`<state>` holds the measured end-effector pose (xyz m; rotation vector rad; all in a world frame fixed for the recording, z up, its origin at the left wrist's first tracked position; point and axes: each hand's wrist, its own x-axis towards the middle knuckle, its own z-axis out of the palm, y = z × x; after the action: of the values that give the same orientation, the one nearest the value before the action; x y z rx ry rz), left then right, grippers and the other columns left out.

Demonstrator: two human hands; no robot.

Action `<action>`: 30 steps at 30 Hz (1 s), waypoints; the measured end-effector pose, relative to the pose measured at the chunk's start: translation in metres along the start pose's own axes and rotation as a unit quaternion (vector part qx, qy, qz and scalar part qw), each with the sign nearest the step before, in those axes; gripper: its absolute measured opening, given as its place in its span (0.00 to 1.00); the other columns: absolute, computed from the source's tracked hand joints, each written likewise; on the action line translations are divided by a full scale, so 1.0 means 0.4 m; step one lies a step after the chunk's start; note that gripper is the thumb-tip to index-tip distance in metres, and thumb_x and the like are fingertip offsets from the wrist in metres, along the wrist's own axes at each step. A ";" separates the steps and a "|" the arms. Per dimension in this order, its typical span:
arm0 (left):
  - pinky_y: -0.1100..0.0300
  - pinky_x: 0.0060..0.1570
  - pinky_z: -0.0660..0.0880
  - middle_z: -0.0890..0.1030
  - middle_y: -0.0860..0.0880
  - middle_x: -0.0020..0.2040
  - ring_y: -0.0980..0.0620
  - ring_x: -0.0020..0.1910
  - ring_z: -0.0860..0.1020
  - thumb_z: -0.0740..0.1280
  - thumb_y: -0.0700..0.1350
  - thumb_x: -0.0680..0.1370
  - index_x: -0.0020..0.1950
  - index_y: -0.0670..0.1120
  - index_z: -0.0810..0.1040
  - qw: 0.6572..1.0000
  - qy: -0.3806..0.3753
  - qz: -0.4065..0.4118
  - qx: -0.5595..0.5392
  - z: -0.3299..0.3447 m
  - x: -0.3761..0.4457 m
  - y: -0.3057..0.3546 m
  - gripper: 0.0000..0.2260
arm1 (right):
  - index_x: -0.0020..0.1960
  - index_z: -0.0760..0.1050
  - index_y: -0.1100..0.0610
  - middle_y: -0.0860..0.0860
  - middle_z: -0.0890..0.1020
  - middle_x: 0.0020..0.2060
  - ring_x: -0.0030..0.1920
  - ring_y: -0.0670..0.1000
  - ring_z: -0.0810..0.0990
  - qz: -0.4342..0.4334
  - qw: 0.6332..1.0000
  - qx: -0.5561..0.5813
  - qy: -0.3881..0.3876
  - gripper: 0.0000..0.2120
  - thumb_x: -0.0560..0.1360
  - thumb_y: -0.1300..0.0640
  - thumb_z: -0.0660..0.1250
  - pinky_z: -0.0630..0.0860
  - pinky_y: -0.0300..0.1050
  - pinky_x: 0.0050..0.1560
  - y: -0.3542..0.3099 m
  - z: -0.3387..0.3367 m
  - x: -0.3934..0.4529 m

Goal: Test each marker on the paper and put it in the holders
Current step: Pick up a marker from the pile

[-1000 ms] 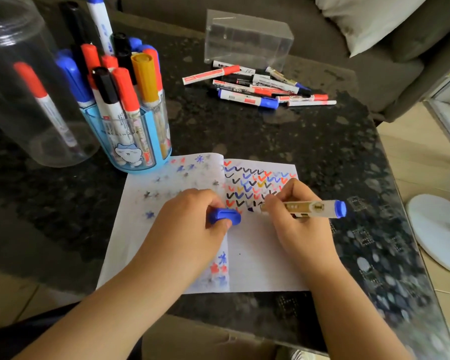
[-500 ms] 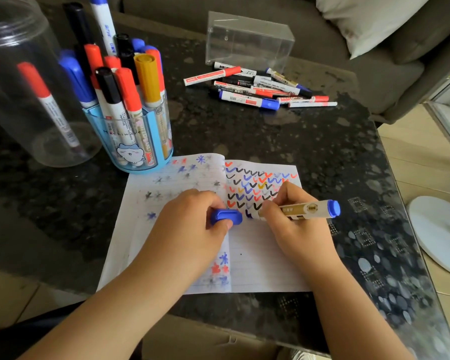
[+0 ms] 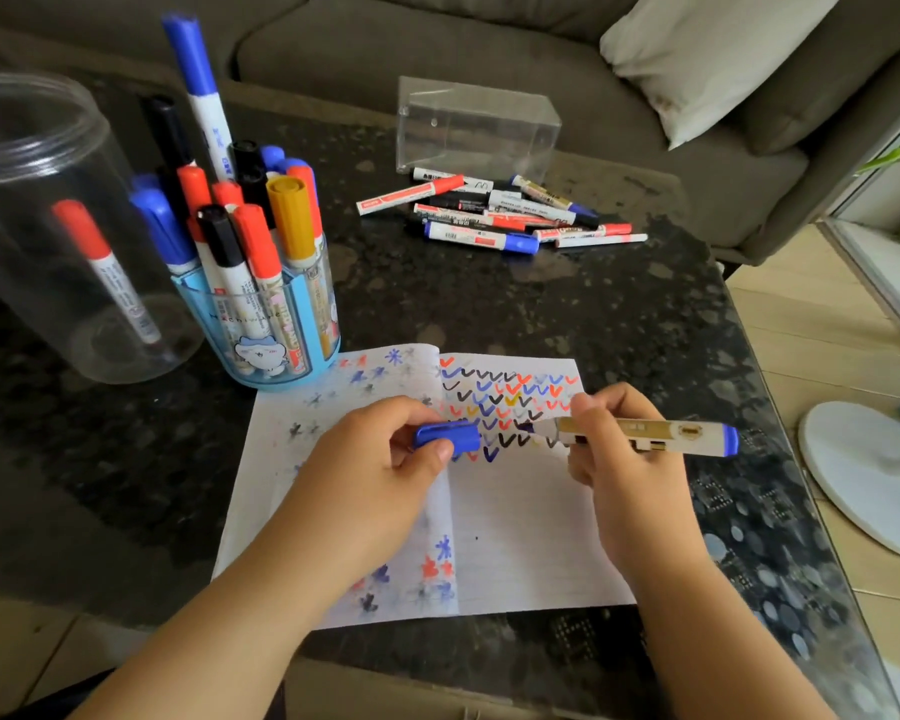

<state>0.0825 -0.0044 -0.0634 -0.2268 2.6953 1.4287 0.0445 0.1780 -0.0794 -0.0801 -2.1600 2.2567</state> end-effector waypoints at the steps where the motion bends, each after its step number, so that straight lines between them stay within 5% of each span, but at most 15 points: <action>1: 0.70 0.43 0.72 0.81 0.61 0.45 0.62 0.45 0.78 0.66 0.47 0.77 0.52 0.57 0.77 0.999 -0.009 -0.006 -0.039 -0.006 0.000 0.003 0.06 | 0.30 0.69 0.51 0.48 0.67 0.24 0.24 0.44 0.60 0.006 0.999 0.039 -0.004 0.13 0.70 0.56 0.69 0.58 0.37 0.27 -0.015 -0.002 -0.008; 6: 0.58 0.53 0.76 0.83 0.60 0.42 0.62 0.43 0.81 0.67 0.42 0.76 0.48 0.55 0.79 0.982 -0.033 -0.023 -0.183 -0.019 -0.008 0.021 0.07 | 0.28 0.69 0.51 0.48 0.66 0.22 0.23 0.45 0.60 -0.019 0.995 0.096 -0.032 0.12 0.70 0.58 0.63 0.53 0.44 0.29 -0.085 0.014 -0.046; 13: 0.52 0.57 0.76 0.84 0.57 0.43 0.57 0.44 0.82 0.68 0.39 0.74 0.47 0.54 0.80 0.975 -0.062 0.004 -0.213 -0.038 -0.035 0.032 0.09 | 0.27 0.67 0.53 0.49 0.65 0.22 0.23 0.45 0.59 -0.008 0.998 0.043 -0.038 0.12 0.68 0.59 0.63 0.56 0.39 0.26 -0.117 0.034 -0.065; 21: 0.50 0.57 0.75 0.84 0.56 0.42 0.57 0.44 0.82 0.68 0.40 0.75 0.49 0.54 0.80 0.980 -0.113 0.029 -0.160 -0.056 -0.051 0.038 0.09 | 0.27 0.70 0.52 0.54 0.68 0.24 0.25 0.47 0.63 0.008 0.995 -0.031 -0.095 0.12 0.61 0.48 0.69 0.59 0.41 0.27 -0.113 0.068 -0.082; 26: 0.57 0.50 0.77 0.81 0.61 0.37 0.59 0.41 0.79 0.66 0.51 0.76 0.47 0.59 0.79 0.986 -0.149 0.058 -0.054 -0.066 -0.060 0.028 0.04 | 0.32 0.79 0.52 0.49 0.75 0.23 0.25 0.45 0.70 0.023 0.982 -0.085 -0.166 0.07 0.65 0.50 0.70 0.65 0.35 0.26 -0.125 0.058 -0.094; 30: 0.60 0.43 0.76 0.77 0.65 0.33 0.60 0.37 0.77 0.65 0.54 0.76 0.49 0.58 0.78 0.981 -0.173 0.080 -0.039 -0.071 -0.068 0.025 0.05 | 0.35 0.79 0.61 0.48 0.65 0.21 0.24 0.46 0.61 0.029 0.996 -0.024 -0.084 0.18 0.68 0.46 0.63 0.56 0.39 0.27 -0.129 0.036 -0.106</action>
<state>0.1074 -0.0200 -0.0354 0.2194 2.4207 1.4583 0.0850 0.1640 -0.0263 0.0502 -2.3236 2.3215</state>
